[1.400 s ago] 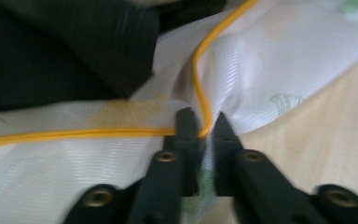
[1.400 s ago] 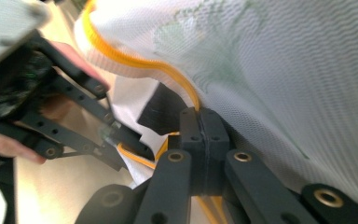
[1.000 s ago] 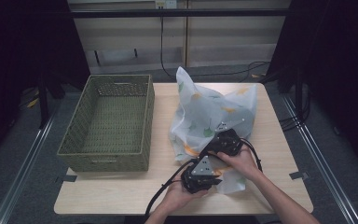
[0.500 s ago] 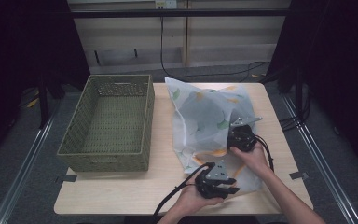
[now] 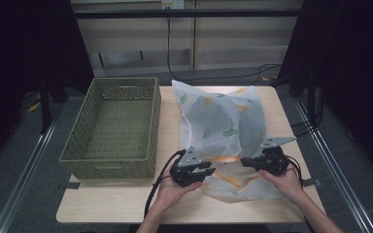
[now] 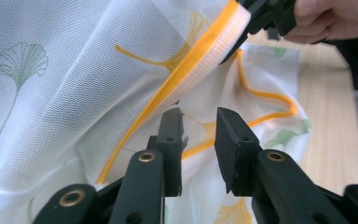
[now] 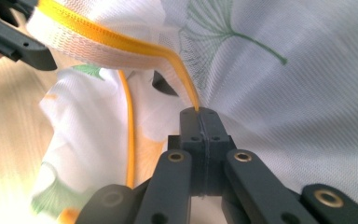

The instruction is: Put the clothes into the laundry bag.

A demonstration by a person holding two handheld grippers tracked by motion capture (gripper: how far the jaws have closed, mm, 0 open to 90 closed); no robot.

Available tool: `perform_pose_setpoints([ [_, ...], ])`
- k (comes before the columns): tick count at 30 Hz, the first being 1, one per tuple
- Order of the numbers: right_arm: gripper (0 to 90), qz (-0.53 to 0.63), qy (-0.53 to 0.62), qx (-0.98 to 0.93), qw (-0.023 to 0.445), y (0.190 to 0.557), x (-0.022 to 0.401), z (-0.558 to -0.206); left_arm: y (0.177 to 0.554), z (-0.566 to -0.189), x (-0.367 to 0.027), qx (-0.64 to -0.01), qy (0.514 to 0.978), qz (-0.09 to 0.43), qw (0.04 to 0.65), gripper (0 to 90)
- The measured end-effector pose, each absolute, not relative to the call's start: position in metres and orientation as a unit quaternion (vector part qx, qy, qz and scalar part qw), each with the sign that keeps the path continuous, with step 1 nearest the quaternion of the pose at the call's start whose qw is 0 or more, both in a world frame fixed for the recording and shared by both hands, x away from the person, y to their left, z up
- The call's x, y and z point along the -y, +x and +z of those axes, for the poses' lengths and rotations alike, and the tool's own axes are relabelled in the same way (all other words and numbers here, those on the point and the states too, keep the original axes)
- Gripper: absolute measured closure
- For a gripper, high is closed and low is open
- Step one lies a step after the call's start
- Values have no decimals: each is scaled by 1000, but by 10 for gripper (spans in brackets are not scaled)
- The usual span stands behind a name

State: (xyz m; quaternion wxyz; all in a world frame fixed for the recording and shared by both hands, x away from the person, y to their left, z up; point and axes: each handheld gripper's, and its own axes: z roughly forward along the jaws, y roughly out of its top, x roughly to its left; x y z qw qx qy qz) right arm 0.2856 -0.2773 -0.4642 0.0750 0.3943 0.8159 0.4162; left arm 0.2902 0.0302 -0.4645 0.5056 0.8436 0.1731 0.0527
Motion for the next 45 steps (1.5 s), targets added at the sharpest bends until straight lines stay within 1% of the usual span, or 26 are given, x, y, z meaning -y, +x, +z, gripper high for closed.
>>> perform_pose_setpoints([
  [1,900,419,396,-814,72,284,280,-465,290,-467,-27,-170,843,44,509,676],
  [2,900,416,397,-815,73,283,281,-465,291,-471,-22,-149,857,35,491,624],
  [3,900,416,400,-813,73,283,283,-465,291,-474,-18,-142,867,27,477,547],
  [5,900,419,400,-812,74,282,283,-465,290,-483,-11,-121,885,20,449,438],
  [7,900,419,399,-812,74,282,283,-466,289,-492,-4,-112,904,25,411,383],
  [8,900,418,398,-813,75,283,282,-466,288,-495,-2,-100,911,25,398,387],
  [9,900,418,398,-813,73,283,282,-466,287,-497,-2,-99,915,23,391,493],
  [10,900,418,398,-813,73,283,282,-466,286,-497,-3,-97,920,27,379,575],
  [12,900,416,398,-814,76,283,283,-467,282,-496,-8,-93,920,32,379,774],
  [13,900,415,399,-814,74,282,283,-466,279,-494,-14,-98,912,31,397,864],
  [14,900,412,399,-815,79,280,284,-466,277,-492,-18,-100,911,28,400,884],
  [19,900,374,409,-828,90,269,294,-469,257,-488,-44,-114,886,6,450,887],
  [21,900,350,420,-832,97,263,301,-475,254,-486,-51,-116,882,-5,458,877],
  [22,900,346,423,-832,97,263,305,-477,252,-484,-54,-115,873,-19,473,848],
  [24,898,344,440,-825,91,262,314,-482,251,-479,-57,-118,869,-15,481,592],
  [27,891,355,440,-821,76,264,315,-483,255,-470,-65,-126,855,-5,504,596],
  [30,886,358,419,-832,64,264,308,-483,269,-464,-67,-146,847,33,510,695],
  [32,886,363,404,-838,54,264,304,-484,280,-468,-62,-150,854,37,496,715],
  [33,886,368,398,-839,46,264,301,-484,285,-471,-56,-165,858,51,484,712],
  [34,886,374,392,-840,33,263,298,-483,288,-473,-54,-169,859,54,480,686],
  [36,887,367,385,-846,39,261,293,-483,295,-480,-47,-173,865,57,467,685],
  [40,884,347,382,-856,31,261,291,-489,296,-496,-42,-170,900,84,392,744],
  [41,878,340,382,-859,25,261,292,-490,295,-499,-42,-170,905,86,382,762],
  [42,849,345,385,-856,22,261,293,-490,295,-500,-44,-175,905,85,379,770],
  [43,826,343,386,-856,25,261,294,-490,294,-502,-47,-187,898,82,390,776],
  [45,769,354,386,-851,21,260,297,-487,294,-502,-55,-200,895,84,389,787],
])
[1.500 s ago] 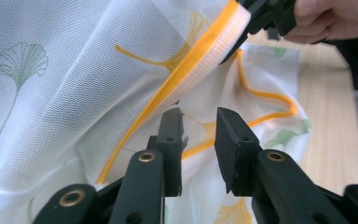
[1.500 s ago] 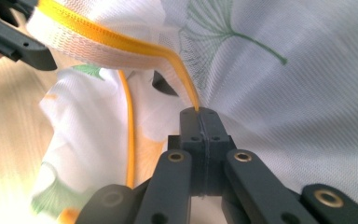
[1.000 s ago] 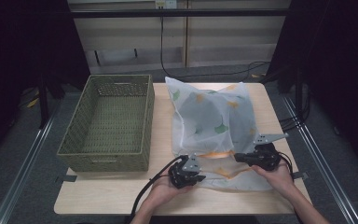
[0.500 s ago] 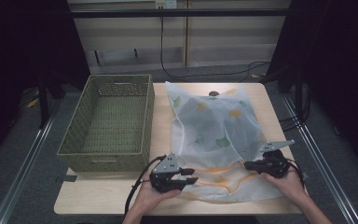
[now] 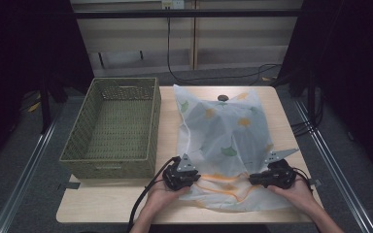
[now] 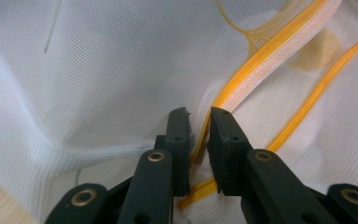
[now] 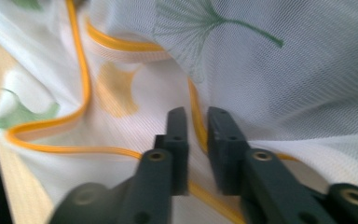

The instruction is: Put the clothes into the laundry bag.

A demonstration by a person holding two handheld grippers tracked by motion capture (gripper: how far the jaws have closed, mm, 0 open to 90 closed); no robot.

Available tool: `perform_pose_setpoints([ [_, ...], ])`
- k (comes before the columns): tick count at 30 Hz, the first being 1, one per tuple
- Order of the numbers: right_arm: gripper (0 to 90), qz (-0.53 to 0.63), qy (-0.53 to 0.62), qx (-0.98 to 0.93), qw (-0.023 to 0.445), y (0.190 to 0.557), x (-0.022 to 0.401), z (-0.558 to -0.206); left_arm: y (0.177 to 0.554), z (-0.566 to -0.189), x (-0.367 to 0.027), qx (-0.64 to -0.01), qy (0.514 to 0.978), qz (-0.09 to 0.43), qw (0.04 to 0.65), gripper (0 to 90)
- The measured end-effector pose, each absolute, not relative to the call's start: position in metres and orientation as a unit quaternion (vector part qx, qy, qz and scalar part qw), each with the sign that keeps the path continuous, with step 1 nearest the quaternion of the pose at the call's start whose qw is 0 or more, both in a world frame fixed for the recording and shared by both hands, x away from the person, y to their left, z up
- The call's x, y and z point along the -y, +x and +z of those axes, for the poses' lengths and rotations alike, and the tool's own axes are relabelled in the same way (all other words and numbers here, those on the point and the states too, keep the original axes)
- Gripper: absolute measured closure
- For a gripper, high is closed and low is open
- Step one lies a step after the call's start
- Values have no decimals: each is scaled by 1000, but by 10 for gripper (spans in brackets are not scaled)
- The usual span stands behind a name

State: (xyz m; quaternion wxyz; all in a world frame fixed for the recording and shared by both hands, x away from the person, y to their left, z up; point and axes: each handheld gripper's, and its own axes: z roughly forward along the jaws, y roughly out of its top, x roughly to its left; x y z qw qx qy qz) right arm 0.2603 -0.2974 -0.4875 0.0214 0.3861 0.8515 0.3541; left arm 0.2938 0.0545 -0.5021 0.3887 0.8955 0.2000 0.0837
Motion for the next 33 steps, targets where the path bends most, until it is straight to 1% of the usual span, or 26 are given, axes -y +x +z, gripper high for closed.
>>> perform_pose_setpoints([
  [1,731,363,389,-847,26,260,299,-485,292,-503,-59,-206,893,87,391,801],
  [4,726,393,401,-826,51,256,310,-475,285,-503,-69,-213,888,91,396,863],
  [5,732,404,409,-816,63,255,315,-471,283,-503,-75,-211,892,91,389,863],
  [6,768,417,419,-803,80,254,322,-468,281,-504,-77,-217,886,94,398,866],
  [7,787,426,429,-792,87,254,326,-467,279,-504,-80,-218,886,101,396,869],
  [8,830,429,447,-779,93,253,333,-465,278,-503,-82,-216,889,104,390,870],
  [9,840,425,456,-775,102,253,334,-466,276,-505,-83,-229,881,99,401,871],
  [10,845,414,464,-776,108,255,336,-471,277,-504,-85,-222,885,97,398,870],
  [11,848,402,469,-780,104,256,336,-476,278,-505,-87,-226,884,92,400,869],
  [14,868,360,473,-798,100,261,331,-487,280,-506,-91,-232,880,84,407,846],
  [16,885,340,470,-809,96,263,329,-492,279,-505,-92,-234,879,93,404,835],
  [17,889,329,473,-812,92,262,328,-494,279,-505,-93,-237,878,97,405,812],
  [19,900,328,470,-814,93,263,330,-494,280,-506,-95,-239,876,94,409,807],
  [25,900,305,480,-812,132,266,336,-493,282,-506,-94,-246,876,93,404,795],
  [26,900,293,486,-810,151,267,339,-492,283,-505,-93,-243,877,93,404,775],
  [27,900,292,485,-809,159,269,340,-493,283,-506,-92,-243,873,87,414,756],
  [28,900,294,493,-804,157,270,343,-493,282,-506,-90,-237,877,84,410,741],
  [30,900,291,502,-797,167,273,348,-493,281,-505,-88,-231,875,72,420,745],
  [32,900,281,513,-791,179,275,350,-493,281,-504,-87,-234,860,57,450,732],
  [33,900,282,514,-789,186,277,353,-494,280,-503,-87,-238,855,62,457,733],
])
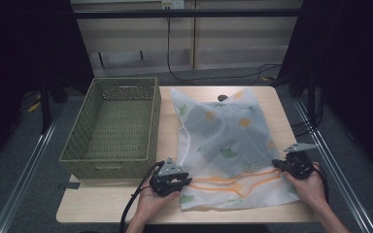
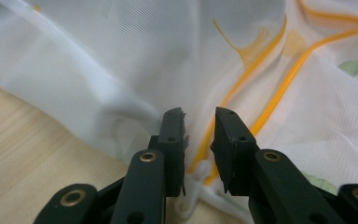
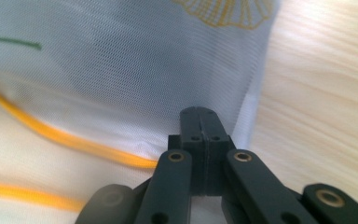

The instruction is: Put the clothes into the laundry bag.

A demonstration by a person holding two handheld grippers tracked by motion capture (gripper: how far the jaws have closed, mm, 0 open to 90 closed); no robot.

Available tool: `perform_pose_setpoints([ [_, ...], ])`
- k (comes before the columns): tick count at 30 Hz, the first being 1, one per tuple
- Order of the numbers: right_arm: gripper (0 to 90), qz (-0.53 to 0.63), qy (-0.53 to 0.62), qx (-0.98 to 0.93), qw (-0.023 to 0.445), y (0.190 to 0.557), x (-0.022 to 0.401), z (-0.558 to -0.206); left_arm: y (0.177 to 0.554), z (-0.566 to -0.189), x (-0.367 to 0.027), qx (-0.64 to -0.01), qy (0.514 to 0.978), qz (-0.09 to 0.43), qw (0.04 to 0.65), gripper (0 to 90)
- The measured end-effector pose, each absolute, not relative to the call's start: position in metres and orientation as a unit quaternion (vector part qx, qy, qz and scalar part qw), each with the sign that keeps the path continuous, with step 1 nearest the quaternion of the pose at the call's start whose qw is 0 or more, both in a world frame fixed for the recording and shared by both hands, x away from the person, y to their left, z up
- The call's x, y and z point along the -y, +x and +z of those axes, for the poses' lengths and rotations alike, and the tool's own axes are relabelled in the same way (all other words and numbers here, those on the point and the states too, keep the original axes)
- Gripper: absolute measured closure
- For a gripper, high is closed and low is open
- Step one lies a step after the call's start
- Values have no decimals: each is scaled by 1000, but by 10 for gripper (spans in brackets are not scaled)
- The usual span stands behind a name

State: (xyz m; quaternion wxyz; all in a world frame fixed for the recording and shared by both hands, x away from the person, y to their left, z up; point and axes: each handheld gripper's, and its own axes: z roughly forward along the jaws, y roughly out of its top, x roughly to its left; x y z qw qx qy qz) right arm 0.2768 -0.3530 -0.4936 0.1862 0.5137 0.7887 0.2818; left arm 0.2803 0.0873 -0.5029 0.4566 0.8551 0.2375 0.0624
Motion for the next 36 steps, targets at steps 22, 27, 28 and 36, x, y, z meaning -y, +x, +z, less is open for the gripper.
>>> perform_pose_setpoints([
  [22,472,506,439,-715,201,232,339,-443,243,-466,-124,-256,768,156,566,248],
  [27,331,517,438,-705,208,215,337,-439,234,-464,-139,-263,751,180,578,201],
  [28,323,518,439,-703,211,212,339,-439,233,-464,-143,-269,744,185,583,201],
  [36,299,525,456,-681,228,182,356,-443,224,-461,-166,-297,718,204,595,181],
])
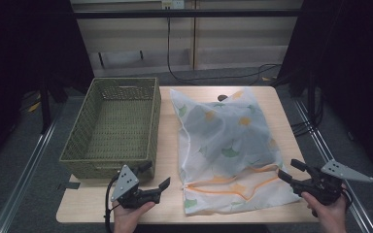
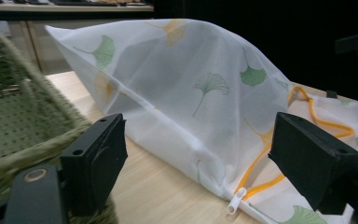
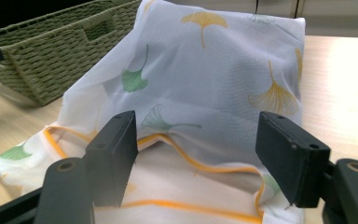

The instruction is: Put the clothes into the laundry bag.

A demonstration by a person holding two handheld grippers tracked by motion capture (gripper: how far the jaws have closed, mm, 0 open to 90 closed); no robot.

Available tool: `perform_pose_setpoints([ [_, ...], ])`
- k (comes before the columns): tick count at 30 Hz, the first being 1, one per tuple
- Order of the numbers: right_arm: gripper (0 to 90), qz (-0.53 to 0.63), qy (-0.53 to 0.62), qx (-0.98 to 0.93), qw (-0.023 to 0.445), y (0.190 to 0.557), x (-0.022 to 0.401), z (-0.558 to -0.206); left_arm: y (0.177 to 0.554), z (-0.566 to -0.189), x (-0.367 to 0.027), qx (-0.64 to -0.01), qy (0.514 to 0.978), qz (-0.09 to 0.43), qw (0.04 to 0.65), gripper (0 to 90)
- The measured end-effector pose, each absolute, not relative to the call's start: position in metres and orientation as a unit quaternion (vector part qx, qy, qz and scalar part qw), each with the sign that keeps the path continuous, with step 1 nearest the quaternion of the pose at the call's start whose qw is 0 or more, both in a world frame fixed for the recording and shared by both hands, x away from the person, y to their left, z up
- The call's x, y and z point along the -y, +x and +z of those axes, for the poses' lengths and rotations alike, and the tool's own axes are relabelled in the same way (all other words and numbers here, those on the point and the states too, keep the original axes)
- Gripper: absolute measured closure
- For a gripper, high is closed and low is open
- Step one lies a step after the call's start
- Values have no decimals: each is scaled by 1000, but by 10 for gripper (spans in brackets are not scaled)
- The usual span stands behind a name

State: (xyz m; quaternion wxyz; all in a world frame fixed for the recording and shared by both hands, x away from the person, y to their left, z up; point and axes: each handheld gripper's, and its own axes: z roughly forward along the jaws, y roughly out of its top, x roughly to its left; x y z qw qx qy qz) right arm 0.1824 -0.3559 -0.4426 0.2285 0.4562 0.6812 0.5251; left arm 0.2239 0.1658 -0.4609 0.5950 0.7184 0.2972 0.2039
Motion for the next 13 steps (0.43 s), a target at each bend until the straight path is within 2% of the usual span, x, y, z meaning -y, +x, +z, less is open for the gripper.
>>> perform_pose_setpoints([
  [6,297,522,470,-681,206,187,361,-450,218,-471,-176,-316,705,202,602,181],
  [13,296,515,465,-690,208,192,358,-454,218,-477,-175,-319,709,211,593,181],
])
